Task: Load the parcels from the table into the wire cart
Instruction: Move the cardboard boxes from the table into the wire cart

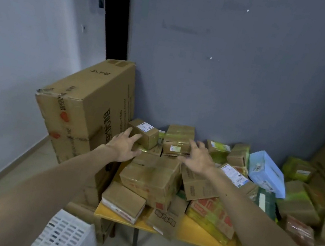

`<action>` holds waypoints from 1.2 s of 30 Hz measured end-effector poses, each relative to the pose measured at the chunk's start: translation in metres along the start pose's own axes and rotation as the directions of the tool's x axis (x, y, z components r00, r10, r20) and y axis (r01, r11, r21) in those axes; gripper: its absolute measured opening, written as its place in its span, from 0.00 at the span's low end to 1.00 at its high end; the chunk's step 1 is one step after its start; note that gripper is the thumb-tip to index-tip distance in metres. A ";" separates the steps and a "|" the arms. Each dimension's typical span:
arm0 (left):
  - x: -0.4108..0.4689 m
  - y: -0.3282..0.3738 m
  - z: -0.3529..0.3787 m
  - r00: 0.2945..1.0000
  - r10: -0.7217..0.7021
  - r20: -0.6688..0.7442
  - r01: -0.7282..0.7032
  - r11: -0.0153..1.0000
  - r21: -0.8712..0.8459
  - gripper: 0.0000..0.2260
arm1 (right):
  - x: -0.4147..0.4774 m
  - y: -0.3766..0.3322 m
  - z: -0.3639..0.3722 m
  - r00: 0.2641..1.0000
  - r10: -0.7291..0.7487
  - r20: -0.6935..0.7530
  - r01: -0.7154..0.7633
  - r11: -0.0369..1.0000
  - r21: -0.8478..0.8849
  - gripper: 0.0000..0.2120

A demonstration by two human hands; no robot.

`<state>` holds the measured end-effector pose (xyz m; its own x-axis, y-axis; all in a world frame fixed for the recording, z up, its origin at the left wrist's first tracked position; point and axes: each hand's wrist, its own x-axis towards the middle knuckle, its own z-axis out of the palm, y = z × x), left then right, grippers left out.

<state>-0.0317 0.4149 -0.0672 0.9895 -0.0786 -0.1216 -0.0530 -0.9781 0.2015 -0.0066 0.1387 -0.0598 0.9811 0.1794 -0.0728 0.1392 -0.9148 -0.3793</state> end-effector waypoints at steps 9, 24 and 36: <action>0.042 -0.034 0.065 0.982 -0.091 0.168 0.106 0.991 -0.078 0.31 | 0.039 0.018 0.083 0.991 0.022 0.132 -0.028 0.999 0.045 0.46; 0.093 -0.086 0.146 0.908 -0.045 0.417 0.133 0.974 -0.184 0.34 | 0.049 0.014 0.162 0.928 0.202 0.312 -0.194 0.979 -0.059 0.46; 0.120 -0.111 0.193 0.871 0.087 0.484 0.160 0.881 -0.446 0.53 | 0.054 0.003 0.204 0.901 0.344 0.264 -0.347 0.937 -0.039 0.58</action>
<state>0.0669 0.4766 -0.2914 0.7915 -0.2473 -0.5589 0.1713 -0.7881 0.5913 0.0194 0.2193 -0.2529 0.8964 -0.0578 -0.4395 -0.2045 -0.9336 -0.2941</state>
